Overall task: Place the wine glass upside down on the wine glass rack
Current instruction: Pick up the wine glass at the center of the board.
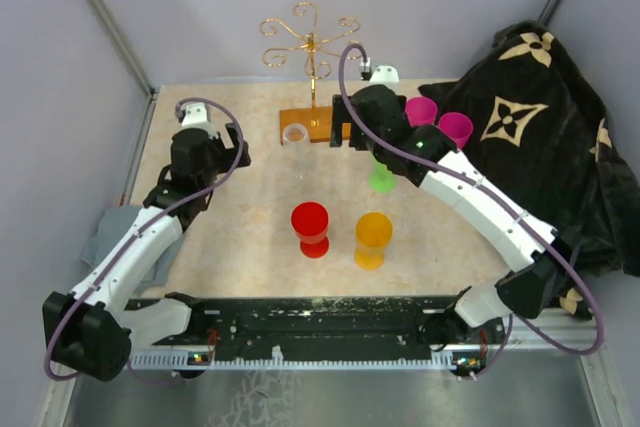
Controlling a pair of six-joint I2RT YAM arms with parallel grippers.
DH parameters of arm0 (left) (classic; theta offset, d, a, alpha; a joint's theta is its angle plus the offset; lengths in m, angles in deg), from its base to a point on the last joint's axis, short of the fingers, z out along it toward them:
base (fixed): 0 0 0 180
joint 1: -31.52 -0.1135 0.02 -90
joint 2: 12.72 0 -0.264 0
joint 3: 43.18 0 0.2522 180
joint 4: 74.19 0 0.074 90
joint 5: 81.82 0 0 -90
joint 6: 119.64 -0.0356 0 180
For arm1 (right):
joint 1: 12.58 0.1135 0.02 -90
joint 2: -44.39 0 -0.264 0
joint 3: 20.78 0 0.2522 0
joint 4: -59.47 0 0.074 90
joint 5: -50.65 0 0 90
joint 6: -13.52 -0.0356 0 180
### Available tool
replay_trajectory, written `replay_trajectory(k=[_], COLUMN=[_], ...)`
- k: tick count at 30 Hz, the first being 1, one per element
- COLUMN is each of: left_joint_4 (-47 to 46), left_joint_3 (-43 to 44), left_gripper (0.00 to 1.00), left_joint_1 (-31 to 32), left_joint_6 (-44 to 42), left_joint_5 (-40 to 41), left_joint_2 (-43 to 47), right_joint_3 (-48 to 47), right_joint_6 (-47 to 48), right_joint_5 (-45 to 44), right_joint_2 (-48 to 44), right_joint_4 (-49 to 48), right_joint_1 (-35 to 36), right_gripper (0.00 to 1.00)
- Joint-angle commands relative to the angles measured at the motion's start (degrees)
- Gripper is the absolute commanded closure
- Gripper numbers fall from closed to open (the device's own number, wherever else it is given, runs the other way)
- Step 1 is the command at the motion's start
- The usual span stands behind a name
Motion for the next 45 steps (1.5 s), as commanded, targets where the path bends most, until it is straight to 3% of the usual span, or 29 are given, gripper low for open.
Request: replay_trajectory(k=[1, 14, 19, 25, 30, 39, 45], left_joint_4=[2.5, 3.5, 2.5, -3.8, -2.7, -3.0, -2.3], left_joint_3=[1.7, 1.9, 1.7, -0.7, 2.6, 6.9, 9.2], left_gripper=[0.0, 0.0, 0.0, 0.0, 0.0, 0.0, 0.0], left_joint_1=[0.2, 0.2, 0.1, 0.1, 0.1, 0.2, 0.2], left_joint_6=[-1.2, 0.5, -3.9, -6.9, -7.5, -8.5, -7.8], left_joint_5=[1.1, -1.2, -7.9, -9.2, -10.4, -15.2, -15.0], left_joint_2=[2.3, 2.9, 2.5, 2.9, -0.9, -7.3, -10.8], right_joint_3=[-1.8, -0.9, 1.6, 1.0, 0.7, -13.1, -23.7], right_joint_6=[1.4, 3.6, 3.9, 4.8, 4.1, 7.3, 7.8], right_joint_5=[3.3, 6.5, 9.0, 9.9, 15.6, 15.1, 16.9], right_joint_2=[2.1, 1.3, -1.4, -2.3, -2.0, 9.7, 21.6], right_joint_4=[1.9, -3.0, -5.6, -3.7, -3.8, 0.2, 6.0], right_joint_1=[-0.6, -2.6, -6.4, -12.3, -20.8, -27.0, -27.7], right_gripper=[0.04, 0.04, 0.05, 0.06, 0.11, 0.16, 0.26])
